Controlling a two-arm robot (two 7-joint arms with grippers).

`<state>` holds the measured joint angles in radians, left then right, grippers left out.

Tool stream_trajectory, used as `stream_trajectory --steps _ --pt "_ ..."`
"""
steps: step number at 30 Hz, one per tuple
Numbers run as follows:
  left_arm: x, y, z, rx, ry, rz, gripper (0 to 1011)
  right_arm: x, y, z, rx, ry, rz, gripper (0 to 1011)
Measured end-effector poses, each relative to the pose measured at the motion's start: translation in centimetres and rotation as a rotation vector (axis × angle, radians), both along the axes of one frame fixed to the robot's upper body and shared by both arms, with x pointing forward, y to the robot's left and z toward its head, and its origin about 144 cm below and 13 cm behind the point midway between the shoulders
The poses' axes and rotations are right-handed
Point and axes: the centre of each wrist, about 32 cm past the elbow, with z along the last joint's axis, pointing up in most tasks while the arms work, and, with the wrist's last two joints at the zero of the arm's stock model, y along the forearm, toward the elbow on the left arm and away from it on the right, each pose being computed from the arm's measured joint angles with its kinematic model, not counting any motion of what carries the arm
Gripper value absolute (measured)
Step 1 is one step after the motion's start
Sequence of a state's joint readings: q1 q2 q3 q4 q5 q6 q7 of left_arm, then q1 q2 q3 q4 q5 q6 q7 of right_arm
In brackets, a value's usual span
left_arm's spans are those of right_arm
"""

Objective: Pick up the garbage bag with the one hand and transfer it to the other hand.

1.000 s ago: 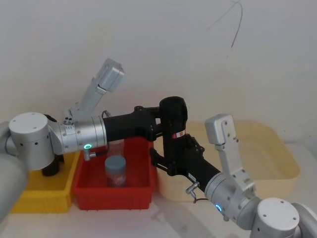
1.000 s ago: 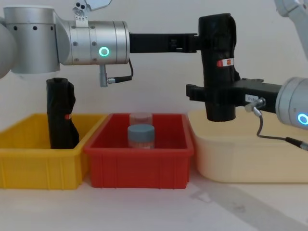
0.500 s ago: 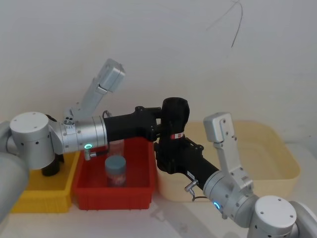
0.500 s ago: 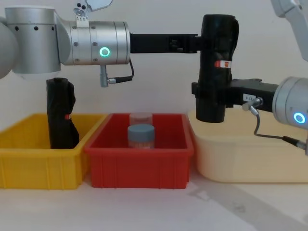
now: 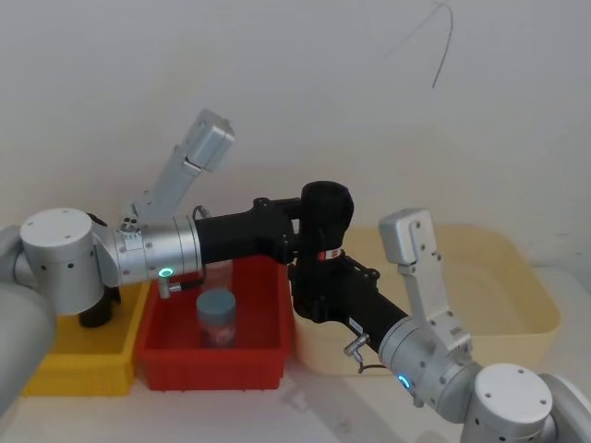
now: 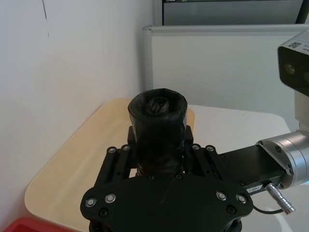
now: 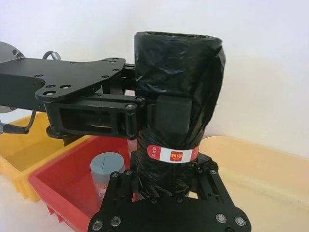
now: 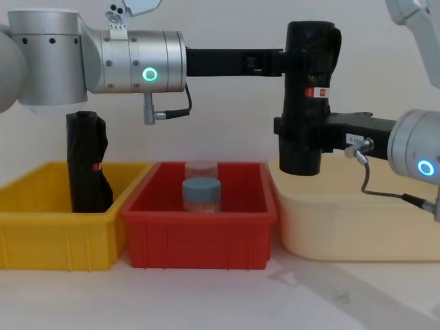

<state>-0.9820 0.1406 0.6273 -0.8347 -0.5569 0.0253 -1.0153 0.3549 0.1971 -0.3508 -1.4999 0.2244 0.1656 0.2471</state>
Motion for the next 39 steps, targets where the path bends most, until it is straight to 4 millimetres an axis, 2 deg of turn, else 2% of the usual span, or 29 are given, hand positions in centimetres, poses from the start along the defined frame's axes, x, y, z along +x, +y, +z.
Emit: stream_trajectory --steps 1,3,4,6,9,12,19,34,38,39 --pt "0.0 0.0 0.0 0.0 0.0 0.0 488 0.0 0.0 0.0 0.0 0.0 0.0 533" --pt "0.0 0.0 0.0 0.0 0.0 0.0 590 0.0 0.0 0.0 0.003 0.001 -0.002 533" --pt "0.0 0.0 0.0 0.0 0.0 -0.001 590 0.0 0.0 0.0 0.005 0.002 -0.002 533" --pt "0.0 0.0 0.0 0.0 0.0 -0.001 682 0.0 0.0 0.1 0.016 0.009 -0.008 533" --pt "0.0 0.0 0.0 0.001 -0.001 0.0 736 0.1 0.0 0.1 0.029 0.018 -0.018 533" --pt "-0.1 0.1 0.1 0.0 -0.003 0.006 857 0.3 0.0 0.2 0.055 0.038 -0.045 533" --pt "-0.6 1.3 0.2 -0.004 -0.003 0.047 1001 1.1 -0.2 0.6 0.102 0.074 -0.118 533" --pt "-3.3 5.0 0.0 -0.041 0.0 0.186 1000 3.4 -1.4 1.0 0.132 0.146 -0.24 533" --pt "-4.3 5.9 -0.1 -0.048 -0.001 0.242 1000 3.5 -1.6 1.0 0.126 0.148 -0.248 631" --pt "-4.4 6.1 -0.1 -0.049 0.0 0.256 1000 3.5 -1.7 1.0 0.124 0.146 -0.249 690"
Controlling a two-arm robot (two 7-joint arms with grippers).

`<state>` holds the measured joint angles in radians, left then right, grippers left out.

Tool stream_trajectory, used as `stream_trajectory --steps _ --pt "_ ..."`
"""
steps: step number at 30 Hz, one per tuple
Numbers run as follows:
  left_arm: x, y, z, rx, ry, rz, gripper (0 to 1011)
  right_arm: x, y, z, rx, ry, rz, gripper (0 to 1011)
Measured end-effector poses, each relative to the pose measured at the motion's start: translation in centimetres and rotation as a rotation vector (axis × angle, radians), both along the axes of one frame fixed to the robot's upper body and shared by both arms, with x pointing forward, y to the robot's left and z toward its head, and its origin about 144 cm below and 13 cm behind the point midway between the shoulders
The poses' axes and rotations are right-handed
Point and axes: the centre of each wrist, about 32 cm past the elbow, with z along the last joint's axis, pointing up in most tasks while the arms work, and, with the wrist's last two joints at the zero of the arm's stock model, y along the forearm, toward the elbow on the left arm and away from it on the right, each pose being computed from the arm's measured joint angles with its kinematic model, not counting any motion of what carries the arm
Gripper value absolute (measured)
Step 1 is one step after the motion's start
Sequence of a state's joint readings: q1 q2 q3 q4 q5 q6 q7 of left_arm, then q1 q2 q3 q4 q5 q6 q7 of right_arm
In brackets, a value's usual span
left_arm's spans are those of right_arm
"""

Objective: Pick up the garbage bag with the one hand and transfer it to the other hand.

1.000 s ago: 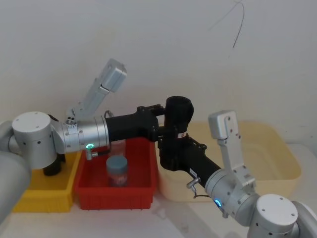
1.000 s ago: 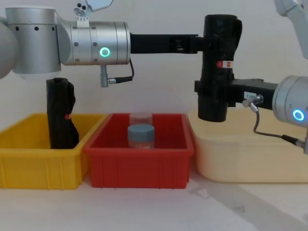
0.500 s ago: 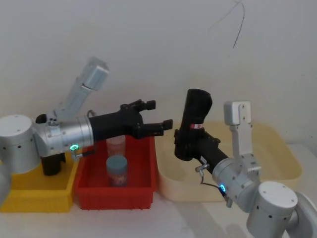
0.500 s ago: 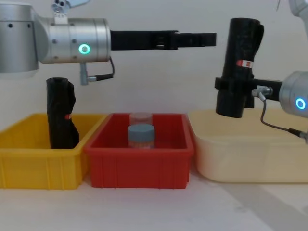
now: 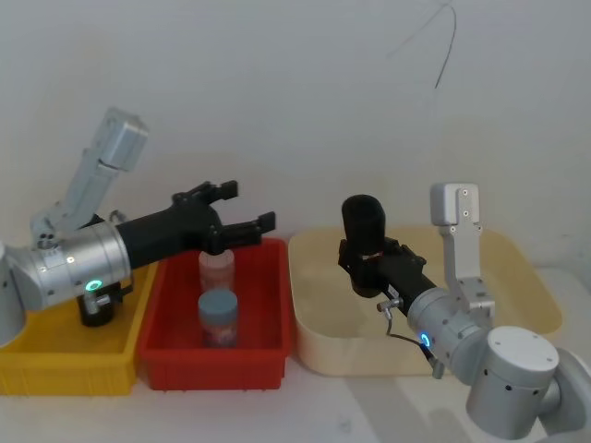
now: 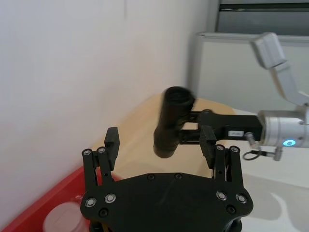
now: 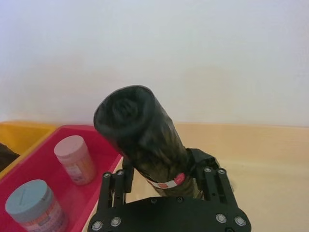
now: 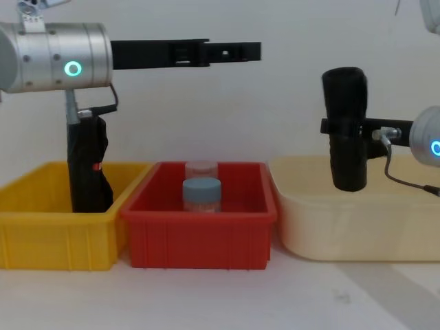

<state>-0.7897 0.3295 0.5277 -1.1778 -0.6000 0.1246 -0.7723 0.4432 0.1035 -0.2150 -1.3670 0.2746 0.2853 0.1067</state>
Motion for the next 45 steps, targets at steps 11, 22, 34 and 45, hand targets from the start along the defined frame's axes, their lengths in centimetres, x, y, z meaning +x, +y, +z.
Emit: stream_trajectory --steps 11,22,34,45 --pt "-2.2 1.5 -0.4 -0.009 0.006 0.154 1000 -0.7 -0.4 0.1 -0.038 -0.068 0.003 976" --pt "-3.9 2.5 -0.7 -0.008 0.013 0.284 1001 -1.3 -0.7 1.0 -0.072 -0.203 -0.009 1000" --pt "-4.6 2.9 -0.8 -0.005 0.014 0.338 1000 -2.2 -1.1 2.7 -0.078 -0.286 0.03 1000" --pt "-4.9 3.1 -0.9 -0.004 0.015 0.356 1000 -3.2 -0.6 2.7 -0.09 -0.216 0.14 1000"
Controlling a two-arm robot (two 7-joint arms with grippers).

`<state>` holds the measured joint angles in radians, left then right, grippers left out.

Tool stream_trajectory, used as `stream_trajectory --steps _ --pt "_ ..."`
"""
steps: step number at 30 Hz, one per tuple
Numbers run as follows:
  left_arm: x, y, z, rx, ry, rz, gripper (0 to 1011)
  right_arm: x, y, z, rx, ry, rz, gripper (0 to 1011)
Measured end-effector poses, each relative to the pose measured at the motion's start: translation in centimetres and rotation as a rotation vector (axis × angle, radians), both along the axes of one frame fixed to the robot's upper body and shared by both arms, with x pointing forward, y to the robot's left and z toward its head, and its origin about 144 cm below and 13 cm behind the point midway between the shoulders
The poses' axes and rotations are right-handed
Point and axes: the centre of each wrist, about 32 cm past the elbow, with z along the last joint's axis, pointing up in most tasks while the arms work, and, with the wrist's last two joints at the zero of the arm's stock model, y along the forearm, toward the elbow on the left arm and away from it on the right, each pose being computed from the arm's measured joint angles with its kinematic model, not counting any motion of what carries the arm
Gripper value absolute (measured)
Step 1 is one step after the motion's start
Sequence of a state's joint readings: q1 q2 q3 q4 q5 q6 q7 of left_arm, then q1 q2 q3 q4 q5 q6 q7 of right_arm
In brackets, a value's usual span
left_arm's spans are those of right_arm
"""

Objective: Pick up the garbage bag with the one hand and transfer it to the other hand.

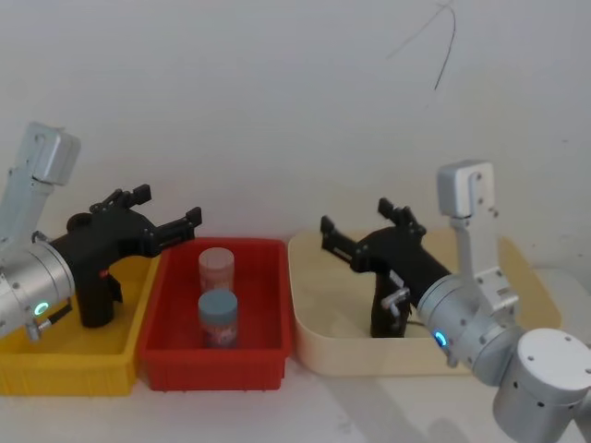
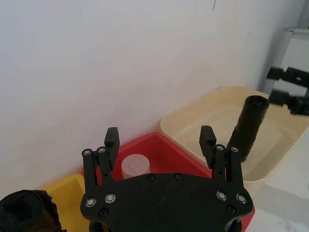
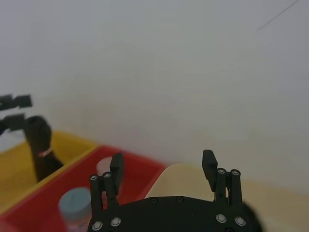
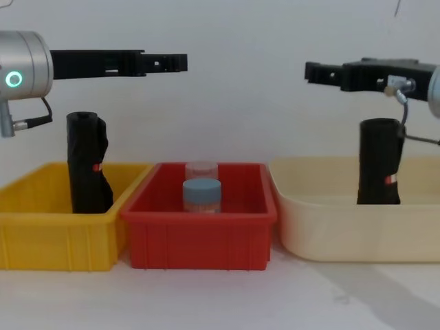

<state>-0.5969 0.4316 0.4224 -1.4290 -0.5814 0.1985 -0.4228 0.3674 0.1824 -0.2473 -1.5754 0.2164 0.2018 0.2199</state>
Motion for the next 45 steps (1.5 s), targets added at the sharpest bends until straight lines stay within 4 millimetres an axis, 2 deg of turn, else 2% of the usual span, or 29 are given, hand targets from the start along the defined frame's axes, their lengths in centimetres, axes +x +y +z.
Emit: stream_trajectory --steps 8,24,34,45 --pt "-0.1 0.0 0.0 0.0 0.0 0.006 1000 -0.4 1.2 -0.5 -0.046 0.094 0.08 1000" --pt "-0.2 0.1 0.0 0.0 0.0 0.011 1001 -0.6 5.0 -1.2 -0.16 0.216 0.24 1000" --pt "-0.2 0.1 0.0 0.0 0.0 0.013 1000 0.1 6.9 -1.0 -0.188 0.27 0.276 1000" --pt "-0.2 0.1 0.0 0.0 0.0 0.013 1000 1.9 8.5 -0.9 -0.191 0.342 0.263 1000"
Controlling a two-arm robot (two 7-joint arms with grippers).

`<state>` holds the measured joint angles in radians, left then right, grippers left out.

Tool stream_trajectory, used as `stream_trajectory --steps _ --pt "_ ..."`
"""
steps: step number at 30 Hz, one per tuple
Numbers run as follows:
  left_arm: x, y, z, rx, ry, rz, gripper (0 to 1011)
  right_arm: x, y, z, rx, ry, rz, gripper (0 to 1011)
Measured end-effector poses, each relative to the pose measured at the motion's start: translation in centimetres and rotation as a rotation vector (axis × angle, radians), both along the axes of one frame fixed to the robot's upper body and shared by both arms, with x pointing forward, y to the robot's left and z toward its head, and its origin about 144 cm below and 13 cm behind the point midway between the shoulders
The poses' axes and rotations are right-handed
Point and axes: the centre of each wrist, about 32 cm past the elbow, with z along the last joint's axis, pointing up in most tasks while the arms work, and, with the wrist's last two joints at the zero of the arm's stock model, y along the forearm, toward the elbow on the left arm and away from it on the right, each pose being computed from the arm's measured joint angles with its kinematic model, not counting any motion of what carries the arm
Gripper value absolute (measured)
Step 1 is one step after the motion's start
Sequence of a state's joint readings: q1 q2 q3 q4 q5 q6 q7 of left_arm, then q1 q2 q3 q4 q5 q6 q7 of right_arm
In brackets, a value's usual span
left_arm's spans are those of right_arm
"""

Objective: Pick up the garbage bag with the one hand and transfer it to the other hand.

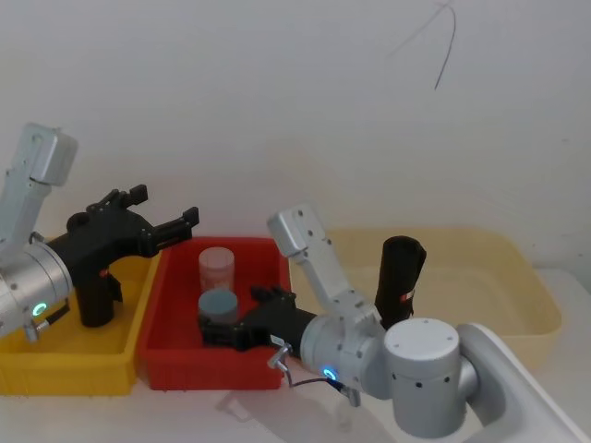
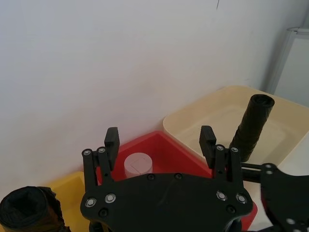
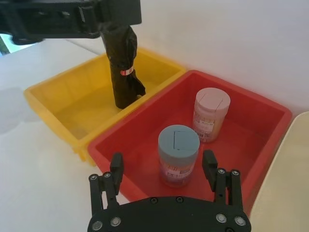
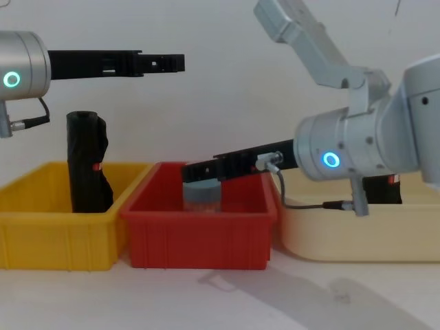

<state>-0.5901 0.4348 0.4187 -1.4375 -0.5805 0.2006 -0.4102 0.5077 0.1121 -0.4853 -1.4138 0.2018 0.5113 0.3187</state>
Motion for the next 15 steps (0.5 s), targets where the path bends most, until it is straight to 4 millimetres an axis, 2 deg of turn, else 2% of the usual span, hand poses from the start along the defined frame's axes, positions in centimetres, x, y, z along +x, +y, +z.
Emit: stream_trajectory --steps 15 --pt "0.0 0.0 0.0 0.0 0.0 0.0 1000 2.6 1.4 -0.6 -0.04 0.036 -0.033 1000"
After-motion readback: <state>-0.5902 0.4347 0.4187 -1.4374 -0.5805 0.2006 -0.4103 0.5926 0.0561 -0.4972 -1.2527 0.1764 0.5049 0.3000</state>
